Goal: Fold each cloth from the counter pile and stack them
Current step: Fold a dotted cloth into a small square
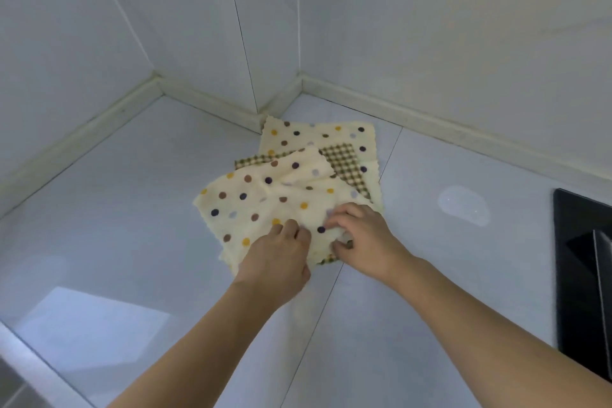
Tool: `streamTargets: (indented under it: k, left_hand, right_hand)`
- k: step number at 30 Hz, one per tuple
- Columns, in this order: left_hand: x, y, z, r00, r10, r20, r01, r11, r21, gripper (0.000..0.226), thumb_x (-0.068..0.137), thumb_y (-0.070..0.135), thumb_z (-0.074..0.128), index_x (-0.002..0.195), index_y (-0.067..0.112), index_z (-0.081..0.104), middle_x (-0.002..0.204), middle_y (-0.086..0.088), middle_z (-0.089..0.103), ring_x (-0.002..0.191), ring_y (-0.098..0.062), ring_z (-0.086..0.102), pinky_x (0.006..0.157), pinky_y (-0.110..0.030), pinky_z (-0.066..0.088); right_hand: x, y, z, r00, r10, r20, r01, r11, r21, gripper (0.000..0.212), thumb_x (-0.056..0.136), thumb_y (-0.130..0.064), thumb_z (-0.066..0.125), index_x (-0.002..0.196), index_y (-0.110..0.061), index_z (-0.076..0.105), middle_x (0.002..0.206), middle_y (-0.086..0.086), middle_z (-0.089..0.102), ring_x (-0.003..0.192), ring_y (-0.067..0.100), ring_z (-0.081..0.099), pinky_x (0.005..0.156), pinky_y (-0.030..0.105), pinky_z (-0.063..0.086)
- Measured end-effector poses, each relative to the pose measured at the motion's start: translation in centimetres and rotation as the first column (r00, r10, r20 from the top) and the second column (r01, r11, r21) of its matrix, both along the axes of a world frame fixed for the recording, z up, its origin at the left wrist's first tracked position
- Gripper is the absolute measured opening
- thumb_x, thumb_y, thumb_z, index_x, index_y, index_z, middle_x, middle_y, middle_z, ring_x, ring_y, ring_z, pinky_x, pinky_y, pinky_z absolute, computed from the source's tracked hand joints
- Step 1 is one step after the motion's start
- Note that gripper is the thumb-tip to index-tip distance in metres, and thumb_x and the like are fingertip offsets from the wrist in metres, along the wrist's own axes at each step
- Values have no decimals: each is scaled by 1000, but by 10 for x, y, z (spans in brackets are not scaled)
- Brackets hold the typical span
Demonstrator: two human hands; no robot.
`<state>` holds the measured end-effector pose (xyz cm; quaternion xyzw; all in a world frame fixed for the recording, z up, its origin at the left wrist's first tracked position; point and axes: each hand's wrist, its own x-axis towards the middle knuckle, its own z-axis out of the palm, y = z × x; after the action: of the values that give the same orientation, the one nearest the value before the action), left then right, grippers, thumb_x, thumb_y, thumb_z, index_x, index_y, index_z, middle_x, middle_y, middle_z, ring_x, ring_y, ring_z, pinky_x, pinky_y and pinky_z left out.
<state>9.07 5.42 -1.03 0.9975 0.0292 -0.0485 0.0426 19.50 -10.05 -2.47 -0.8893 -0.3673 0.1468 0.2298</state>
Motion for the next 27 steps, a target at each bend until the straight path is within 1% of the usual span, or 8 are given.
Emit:
streamTargets:
  k: [3, 7, 11, 14, 17, 21, 24, 27]
  left_hand:
    - [-4, 1, 2, 1000, 22, 12, -23, 999, 41, 34, 92, 14, 43, 126, 13, 44, 116, -2, 47, 99, -20, 49, 66, -26, 39]
    - [-3, 9, 1, 973, 223, 66, -216, 972, -97, 9, 91, 14, 39, 94, 16, 48, 94, 4, 50, 86, -17, 50, 63, -28, 40]
    - [2, 12, -8, 929, 341, 145, -303, 924, -231, 16, 89, 9, 34, 85, 13, 49, 82, 1, 55, 76, -19, 51, 58, -32, 38]
    - [0, 10, -8, 893, 276, 355, -216, 956, -199, 16, 92, 17, 33, 84, 13, 46, 78, 0, 57, 71, -22, 52, 59, -36, 41]
    - [-18, -8, 9, 829, 141, 541, -75, 987, -143, 20, 86, 30, 28, 84, 17, 44, 68, 5, 54, 55, -14, 46, 49, -30, 28]
    - [-72, -49, 53, 828, 41, 560, 30, 993, -117, 16, 89, 33, 37, 92, 21, 47, 64, 6, 50, 53, -10, 50, 51, -29, 31]
    - [-121, -83, 83, 833, 44, 551, 111, 963, -246, 13, 87, 25, 41, 76, 21, 45, 58, 3, 47, 54, -20, 48, 51, -30, 28]
    - [-164, -122, 119, 837, -35, 546, 227, 930, -289, 22, 85, 23, 39, 65, 13, 36, 56, 1, 37, 53, -19, 32, 52, -30, 24]
  right_hand:
    - [0, 1, 3, 1000, 25, 16, -25, 999, -30, 33, 87, -24, 60, 120, -26, 61, 129, -14, 46, 121, 11, 38, 108, 25, 26]
    - [2, 6, 2, 999, -11, 29, 10, 999, 34, 13, 93, -23, 56, 101, -21, 66, 115, -12, 54, 107, 12, 46, 102, 33, 37]
    - [2, 10, 2, 989, -14, 147, -5, 992, 128, 13, 98, -20, 46, 98, -20, 59, 94, -16, 52, 95, 9, 42, 100, 31, 33]
    - [-7, 4, 13, 974, -96, 203, 22, 940, 341, 13, 101, -20, 41, 101, -18, 54, 81, -21, 48, 84, 8, 42, 86, 26, 35]
    - [-31, -17, 35, 958, -135, 251, 5, 889, 458, 14, 102, -26, 37, 106, -19, 50, 77, -11, 53, 69, 10, 46, 64, 29, 35]
    - [-89, -76, 75, 938, -157, 310, -9, 881, 473, 14, 97, -36, 48, 91, -23, 52, 67, -3, 54, 56, 11, 41, 55, 31, 33]
    - [-149, -126, 113, 974, -158, 165, 57, 869, 492, 24, 91, -34, 60, 76, -15, 56, 57, -4, 55, 47, 9, 33, 48, 25, 28]
    - [-204, -171, 160, 983, -142, 118, 96, 940, 327, 23, 86, -29, 64, 74, -10, 59, 57, -9, 58, 52, 12, 35, 51, 25, 30]
